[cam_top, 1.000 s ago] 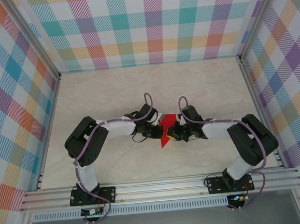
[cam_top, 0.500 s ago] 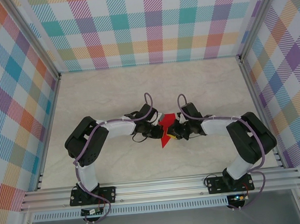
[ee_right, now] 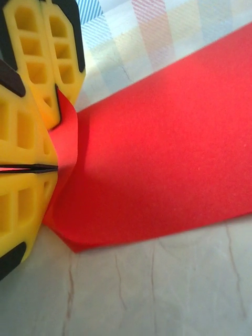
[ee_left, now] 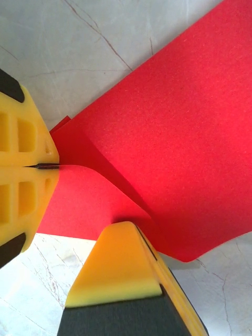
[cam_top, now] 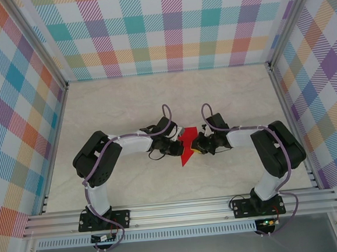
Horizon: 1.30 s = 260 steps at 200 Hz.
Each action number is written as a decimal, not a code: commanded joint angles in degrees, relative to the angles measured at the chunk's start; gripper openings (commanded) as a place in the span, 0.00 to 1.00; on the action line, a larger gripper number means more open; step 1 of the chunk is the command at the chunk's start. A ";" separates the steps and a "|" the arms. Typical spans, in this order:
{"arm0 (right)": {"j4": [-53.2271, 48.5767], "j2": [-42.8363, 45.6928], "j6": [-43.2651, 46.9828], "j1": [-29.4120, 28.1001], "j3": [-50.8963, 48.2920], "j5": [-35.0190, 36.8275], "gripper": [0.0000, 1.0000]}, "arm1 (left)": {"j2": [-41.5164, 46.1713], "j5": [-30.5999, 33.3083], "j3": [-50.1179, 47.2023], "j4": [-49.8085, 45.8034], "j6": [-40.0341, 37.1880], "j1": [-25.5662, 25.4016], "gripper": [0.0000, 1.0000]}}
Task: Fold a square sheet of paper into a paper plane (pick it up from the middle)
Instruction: Third fold the triangle at the center of the table.
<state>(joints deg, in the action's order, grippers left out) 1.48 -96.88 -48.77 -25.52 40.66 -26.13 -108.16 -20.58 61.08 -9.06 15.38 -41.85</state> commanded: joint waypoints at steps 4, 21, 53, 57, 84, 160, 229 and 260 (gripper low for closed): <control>-2.81 -0.33 2.01 0.76 2.17 0.98 0.10 | -2.93 1.51 -0.43 -3.82 -1.05 0.28 0.00; -2.56 1.18 1.90 1.83 2.41 -1.80 0.11 | -2.93 1.73 -0.43 -3.95 -1.07 0.23 0.00; -3.78 4.08 3.44 4.01 3.05 -4.21 0.12 | -2.93 1.74 -0.46 -3.86 -1.04 0.34 0.00; -4.05 3.94 3.86 4.17 3.17 -4.39 0.12 | -2.90 1.72 -0.44 -3.86 -0.98 0.32 0.00; -4.11 1.64 4.76 5.10 3.34 -4.97 0.12 | -3.01 1.61 -0.17 -3.86 -0.97 0.34 0.00; -5.40 -2.90 5.52 6.36 3.77 -1.15 0.10 | -2.93 1.86 -0.08 -4.84 -1.41 0.31 0.00; -5.13 -1.96 7.20 8.47 6.20 -6.30 0.11 | -3.01 1.64 0.18 -5.15 -1.45 0.34 0.00; -3.46 -5.80 6.47 8.47 5.25 -6.12 0.10 | -3.01 1.79 0.33 -5.25 -1.33 0.28 0.00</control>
<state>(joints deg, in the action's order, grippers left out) -2.31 -99.18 -43.13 -17.19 45.89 -30.79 -108.44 -20.56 61.67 -9.58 15.16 -41.87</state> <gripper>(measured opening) 0.106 0.046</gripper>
